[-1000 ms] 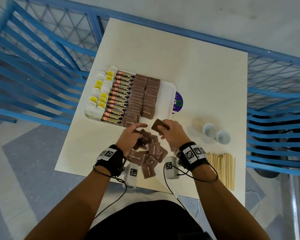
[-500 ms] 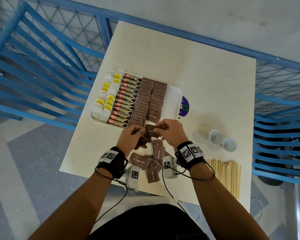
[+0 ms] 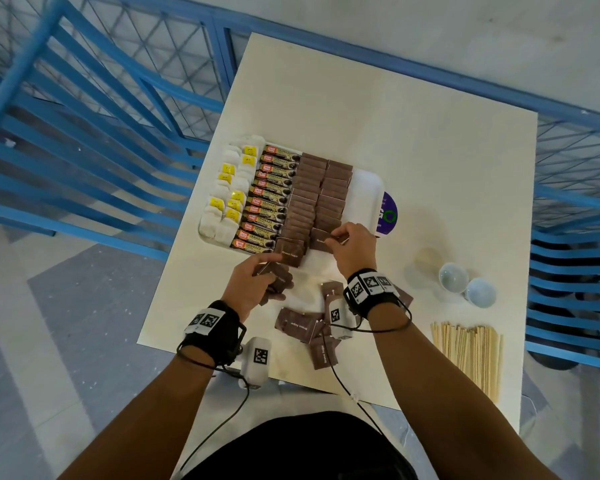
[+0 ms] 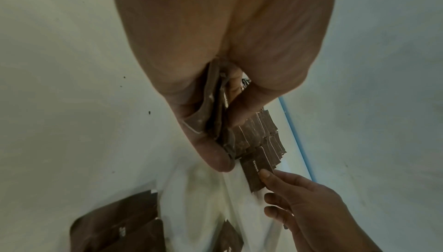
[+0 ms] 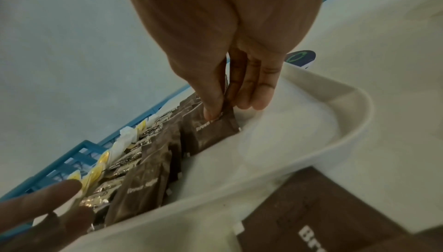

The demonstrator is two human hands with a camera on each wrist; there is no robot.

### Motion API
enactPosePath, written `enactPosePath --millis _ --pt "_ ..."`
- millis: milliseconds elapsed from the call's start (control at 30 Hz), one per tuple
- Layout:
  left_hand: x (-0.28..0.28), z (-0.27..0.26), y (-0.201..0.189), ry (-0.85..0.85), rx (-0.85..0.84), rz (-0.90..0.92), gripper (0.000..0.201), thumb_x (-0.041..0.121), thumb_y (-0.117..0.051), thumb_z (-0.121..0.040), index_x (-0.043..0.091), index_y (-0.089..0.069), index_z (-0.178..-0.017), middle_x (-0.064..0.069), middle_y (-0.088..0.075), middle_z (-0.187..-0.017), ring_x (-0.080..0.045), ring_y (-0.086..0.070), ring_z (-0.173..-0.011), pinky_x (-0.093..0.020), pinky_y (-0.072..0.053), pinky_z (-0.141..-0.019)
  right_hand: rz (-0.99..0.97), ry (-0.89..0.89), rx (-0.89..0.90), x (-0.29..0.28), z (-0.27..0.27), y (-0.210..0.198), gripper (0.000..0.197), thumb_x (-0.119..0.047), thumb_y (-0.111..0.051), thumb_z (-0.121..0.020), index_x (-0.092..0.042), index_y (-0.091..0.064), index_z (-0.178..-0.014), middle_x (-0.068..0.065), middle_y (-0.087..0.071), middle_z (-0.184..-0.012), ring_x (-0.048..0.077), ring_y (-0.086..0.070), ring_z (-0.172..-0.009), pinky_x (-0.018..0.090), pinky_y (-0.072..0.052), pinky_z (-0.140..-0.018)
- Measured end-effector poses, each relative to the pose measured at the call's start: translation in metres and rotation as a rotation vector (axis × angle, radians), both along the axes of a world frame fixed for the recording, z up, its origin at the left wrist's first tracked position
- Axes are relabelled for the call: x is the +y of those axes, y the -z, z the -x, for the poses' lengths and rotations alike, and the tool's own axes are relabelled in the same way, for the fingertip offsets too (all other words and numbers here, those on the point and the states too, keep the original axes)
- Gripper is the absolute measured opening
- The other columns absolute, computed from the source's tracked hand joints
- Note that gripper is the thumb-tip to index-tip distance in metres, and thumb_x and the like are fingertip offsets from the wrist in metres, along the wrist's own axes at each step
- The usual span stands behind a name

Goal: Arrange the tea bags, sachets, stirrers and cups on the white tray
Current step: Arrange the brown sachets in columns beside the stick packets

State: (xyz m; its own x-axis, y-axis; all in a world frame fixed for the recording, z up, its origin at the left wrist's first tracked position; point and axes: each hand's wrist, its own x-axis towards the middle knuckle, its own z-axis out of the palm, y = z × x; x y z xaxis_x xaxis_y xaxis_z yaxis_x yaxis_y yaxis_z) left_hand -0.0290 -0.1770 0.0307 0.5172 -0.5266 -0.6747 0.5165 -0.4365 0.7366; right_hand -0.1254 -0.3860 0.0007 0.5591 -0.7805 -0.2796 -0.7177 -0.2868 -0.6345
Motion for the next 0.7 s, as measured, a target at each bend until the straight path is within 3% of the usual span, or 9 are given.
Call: enactPosePath --millis 100,300,400,467,533,633,700 --pt "0.003 -0.003 0.001 0.000 0.009 -0.011 0.041 -0.016 -0.043 -0.096 0.007 -0.063 -0.123 -0.017 -0.075 -0.108 -0.038 -0.076 -0.090 -0.046 -0.063 -0.071 0.040 0.012 0.011 0.002 -0.003 0.005 0.017 -0.023 -0.081 -0.082 -0.016 -0.070 -0.093 0.001 -0.063 -0.096 0.015 -0.061 -0.081 0.029 -0.054 -0.081" --pt "0.004 -0.005 0.002 0.008 0.018 -0.011 0.040 -0.014 -0.045 -0.096 0.010 -0.063 -0.123 -0.019 -0.073 -0.112 -0.036 -0.076 -0.089 -0.051 -0.063 -0.076 0.054 0.049 0.003 0.005 -0.004 0.007 0.020 -0.025 -0.082 -0.081 -0.018 -0.068 -0.094 0.000 -0.062 -0.097 0.019 -0.061 -0.087 0.037 -0.057 -0.086" --pt "0.001 -0.005 -0.001 0.001 0.018 0.011 0.046 -0.012 -0.049 -0.097 0.016 -0.058 -0.132 -0.019 -0.074 -0.110 -0.038 -0.076 -0.089 -0.054 -0.060 -0.079 0.063 0.065 -0.004 0.006 -0.003 0.006 0.026 -0.025 -0.081 -0.082 -0.018 -0.064 -0.101 0.002 -0.059 -0.106 0.020 -0.060 -0.095 0.034 -0.055 -0.089" --pt "-0.001 -0.006 -0.001 -0.014 0.039 0.015 0.050 -0.009 -0.054 -0.097 0.023 -0.051 -0.136 -0.019 -0.075 -0.106 -0.038 -0.076 -0.085 -0.043 -0.060 -0.065 0.084 0.087 -0.020 0.008 0.000 0.003 0.032 -0.026 -0.078 -0.085 -0.018 -0.059 -0.109 0.002 -0.055 -0.113 0.017 -0.057 -0.097 0.028 -0.051 -0.086" --pt "-0.003 -0.007 0.000 -0.028 0.045 -0.006 0.046 -0.003 -0.060 -0.098 0.020 -0.050 -0.135 -0.018 -0.076 -0.103 -0.038 -0.076 -0.080 -0.034 -0.054 -0.052 0.118 0.107 -0.072 0.012 0.003 -0.004 0.030 -0.023 -0.074 -0.088 -0.018 -0.057 -0.111 0.002 -0.055 -0.112 0.014 -0.055 -0.093 0.025 -0.048 -0.082" --pt "-0.008 -0.005 0.000 -0.044 0.035 -0.005 0.031 -0.002 -0.062 -0.097 0.006 -0.056 -0.127 -0.023 -0.074 -0.109 -0.040 -0.076 -0.087 -0.053 -0.062 -0.073 0.080 0.095 -0.144 0.022 0.009 -0.016 0.017 -0.018 -0.067 -0.091 -0.021 -0.059 -0.106 -0.003 -0.060 -0.102 0.011 -0.059 -0.085 0.026 -0.053 -0.078" --pt "-0.013 -0.003 -0.004 -0.057 0.041 0.008 0.024 -0.002 -0.062 -0.097 0.002 -0.057 -0.120 -0.026 -0.073 -0.109 -0.039 -0.076 -0.090 -0.050 -0.063 -0.073 -0.054 0.028 -0.146 0.033 0.010 -0.023 0.010 -0.022 -0.065 -0.094 -0.023 -0.064 -0.103 -0.010 -0.065 -0.096 0.003 -0.061 -0.083 0.019 -0.052 -0.075"
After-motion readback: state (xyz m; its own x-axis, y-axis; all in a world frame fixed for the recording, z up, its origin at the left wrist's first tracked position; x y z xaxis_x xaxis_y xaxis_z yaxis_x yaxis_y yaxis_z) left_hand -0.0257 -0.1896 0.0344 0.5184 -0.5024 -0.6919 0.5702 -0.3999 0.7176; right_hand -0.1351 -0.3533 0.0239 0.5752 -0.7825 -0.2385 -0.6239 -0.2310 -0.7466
